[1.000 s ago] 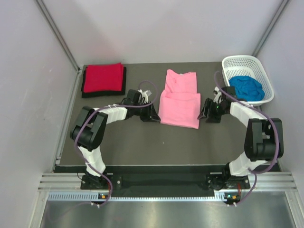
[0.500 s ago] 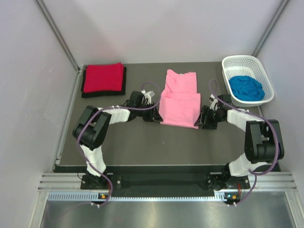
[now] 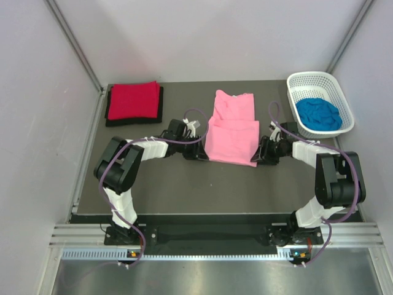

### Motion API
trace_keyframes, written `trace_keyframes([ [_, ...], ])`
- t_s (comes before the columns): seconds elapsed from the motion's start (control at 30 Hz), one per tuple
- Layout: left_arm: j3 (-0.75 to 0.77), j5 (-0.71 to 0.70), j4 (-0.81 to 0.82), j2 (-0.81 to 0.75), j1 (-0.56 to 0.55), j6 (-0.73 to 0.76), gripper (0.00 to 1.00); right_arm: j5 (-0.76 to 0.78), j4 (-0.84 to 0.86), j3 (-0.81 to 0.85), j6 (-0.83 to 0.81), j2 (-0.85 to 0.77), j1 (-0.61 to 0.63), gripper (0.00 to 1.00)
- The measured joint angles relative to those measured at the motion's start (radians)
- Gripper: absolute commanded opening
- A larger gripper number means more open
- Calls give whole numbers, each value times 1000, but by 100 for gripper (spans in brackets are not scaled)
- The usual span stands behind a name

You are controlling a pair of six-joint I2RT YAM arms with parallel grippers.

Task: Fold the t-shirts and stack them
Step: Fold the tshirt

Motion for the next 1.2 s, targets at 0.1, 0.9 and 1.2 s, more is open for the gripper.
trace_keyframes([
  [0.1, 0, 8, -6, 0, 0, 20, 41, -2, -1, 0, -1, -2, 0, 48],
  [0.9, -74, 143, 189, 26, 55, -8, 31, -10, 0, -8, -5, -5, 1, 45],
  [1.2, -58, 158, 198, 64, 55, -10, 27, -12, 0, -9, -8, -5, 1, 44],
])
